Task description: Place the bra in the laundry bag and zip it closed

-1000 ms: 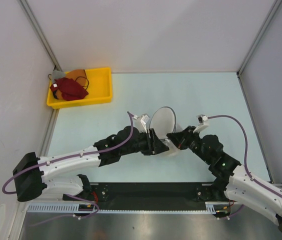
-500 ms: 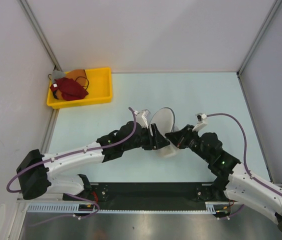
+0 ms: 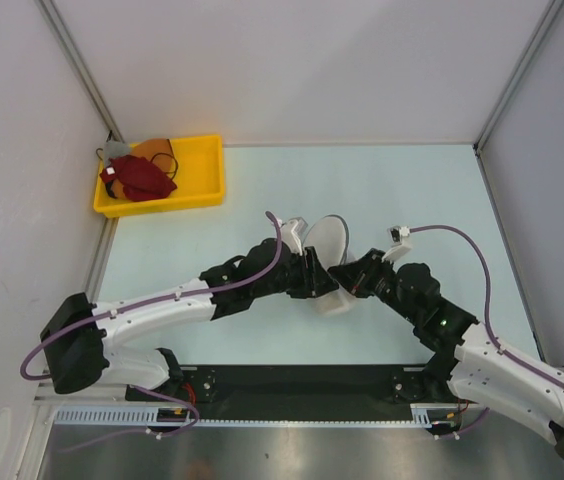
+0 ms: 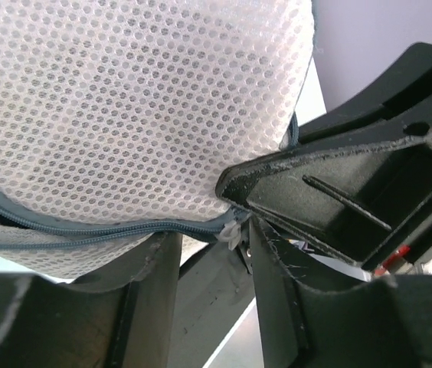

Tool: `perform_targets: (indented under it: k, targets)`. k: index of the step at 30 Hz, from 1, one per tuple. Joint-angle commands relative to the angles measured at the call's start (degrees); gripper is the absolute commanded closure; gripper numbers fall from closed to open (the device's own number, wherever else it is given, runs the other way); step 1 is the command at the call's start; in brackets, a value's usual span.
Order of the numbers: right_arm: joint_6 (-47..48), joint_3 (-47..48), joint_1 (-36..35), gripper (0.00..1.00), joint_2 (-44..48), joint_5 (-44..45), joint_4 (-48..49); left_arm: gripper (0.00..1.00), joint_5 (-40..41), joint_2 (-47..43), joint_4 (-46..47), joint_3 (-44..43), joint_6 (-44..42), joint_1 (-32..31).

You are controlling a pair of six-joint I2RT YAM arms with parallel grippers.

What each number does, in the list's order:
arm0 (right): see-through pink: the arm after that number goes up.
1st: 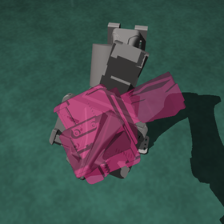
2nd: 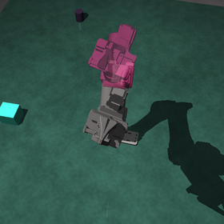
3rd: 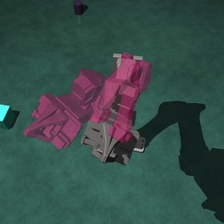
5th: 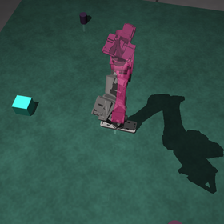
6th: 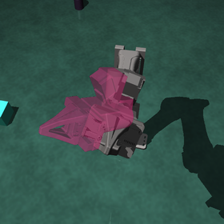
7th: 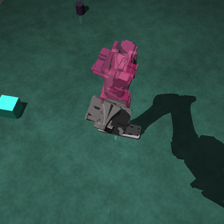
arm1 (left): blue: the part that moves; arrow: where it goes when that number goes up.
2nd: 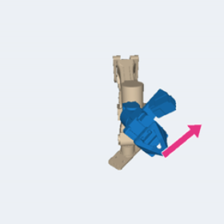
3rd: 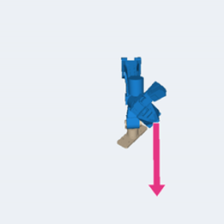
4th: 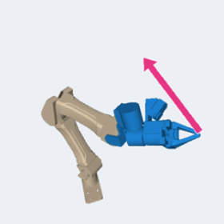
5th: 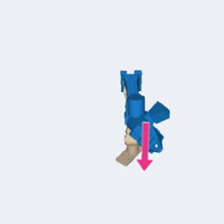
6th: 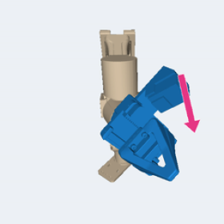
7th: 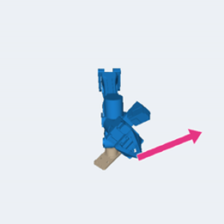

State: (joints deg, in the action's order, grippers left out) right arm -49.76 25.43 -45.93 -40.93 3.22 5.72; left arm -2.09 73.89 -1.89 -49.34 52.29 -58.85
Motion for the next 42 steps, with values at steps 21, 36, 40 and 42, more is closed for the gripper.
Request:
perform_targets:
  k: [21,36,40,42]
  targets:
    - [5.5,6.7,-3.3,0.99,0.3,6.0,-6.3,1.00,-2.3,-1.3,1.6,0.2,-4.5,1.3]
    - [5.0,5.2,-3.6,1.00,-1.3,3.2,-3.7,0.72,-8.7,-0.7,8.6,0.4,-1.6,2.9]
    - [5.3,5.2,-3.6,1.00,-1.6,3.2,-3.6,0.67,-9.0,-1.7,9.1,1.4,-1.1,2.9]
    - [5.2,5.2,-3.6,1.00,-1.7,3.1,-3.5,0.74,-8.6,-2.0,9.2,1.5,-0.9,3.0]
